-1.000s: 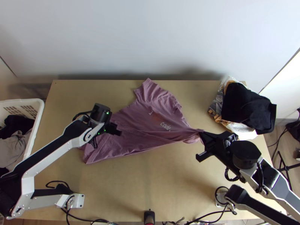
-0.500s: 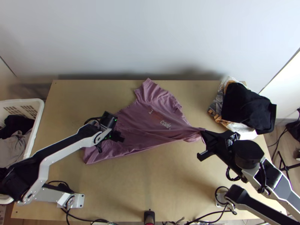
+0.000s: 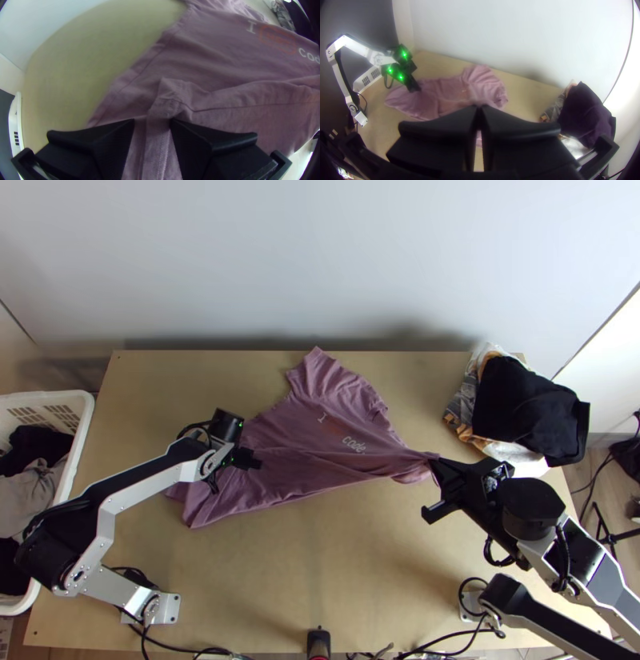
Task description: Fold the t-shirt
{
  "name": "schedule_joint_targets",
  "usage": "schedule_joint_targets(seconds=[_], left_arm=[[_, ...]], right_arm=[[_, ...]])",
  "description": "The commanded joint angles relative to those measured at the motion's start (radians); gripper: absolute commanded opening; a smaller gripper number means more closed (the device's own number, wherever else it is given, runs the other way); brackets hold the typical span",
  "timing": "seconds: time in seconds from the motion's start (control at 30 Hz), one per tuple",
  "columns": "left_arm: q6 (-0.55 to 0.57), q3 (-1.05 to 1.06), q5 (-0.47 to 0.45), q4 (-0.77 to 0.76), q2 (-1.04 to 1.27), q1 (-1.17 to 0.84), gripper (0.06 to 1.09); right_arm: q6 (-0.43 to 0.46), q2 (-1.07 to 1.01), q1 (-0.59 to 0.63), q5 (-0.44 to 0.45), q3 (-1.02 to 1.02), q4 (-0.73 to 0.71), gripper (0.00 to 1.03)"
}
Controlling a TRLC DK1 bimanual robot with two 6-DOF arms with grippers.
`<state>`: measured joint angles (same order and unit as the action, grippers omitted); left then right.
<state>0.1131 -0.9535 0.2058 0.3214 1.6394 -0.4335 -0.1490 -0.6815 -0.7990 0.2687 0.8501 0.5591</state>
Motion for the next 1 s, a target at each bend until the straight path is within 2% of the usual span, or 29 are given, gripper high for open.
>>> schedule_joint_targets(seconds=[0.0,0.2,0.27,0.37,0.67,0.7,0.73,0.8,0.87,0.97], left_arm=[[0.011,-0.028,-0.002,-0.008,0.033,-0.022,0.62],[0.016,-0.027,-0.002,0.041,-0.004,-0.054,0.61],[0.016,-0.018,-0.005,0.042,-0.036,-0.06,0.46],[0.008,-0.011,-0.014,0.042,-0.055,-0.074,0.1],[0.017,0.009,-0.032,0.019,-0.052,-0.076,0.1],[0.016,-0.001,-0.032,0.019,-0.046,-0.067,0.12],[0.016,-0.008,-0.031,0.022,-0.041,-0.056,0.2],[0.022,-0.019,-0.029,0.022,-0.035,-0.036,0.47],[0.042,-0.033,-0.029,0.018,-0.032,-0.016,0.65],[0.046,-0.056,-0.028,0.024,-0.018,-0.008,0.68]], right_arm=[[-0.001,-0.001,0.0,0.003,0.004,0.002,0.03],[0.006,-0.003,0.0,0.012,0.006,0.004,0.03],[0.008,-0.004,0.0,0.014,0.006,0.002,0.03],[0.009,-0.009,0.0,0.015,0.004,-0.005,0.03],[0.014,-0.013,0.004,0.021,0.015,-0.001,0.03],[0.014,-0.013,0.004,0.021,0.015,0.001,0.03],[0.014,-0.013,0.004,0.021,0.015,0.002,0.03],[0.014,-0.013,0.006,0.021,0.015,0.002,0.03],[0.014,-0.013,0.006,0.021,0.015,0.002,0.03],[0.014,-0.013,0.007,0.021,0.01,0.002,0.03]])
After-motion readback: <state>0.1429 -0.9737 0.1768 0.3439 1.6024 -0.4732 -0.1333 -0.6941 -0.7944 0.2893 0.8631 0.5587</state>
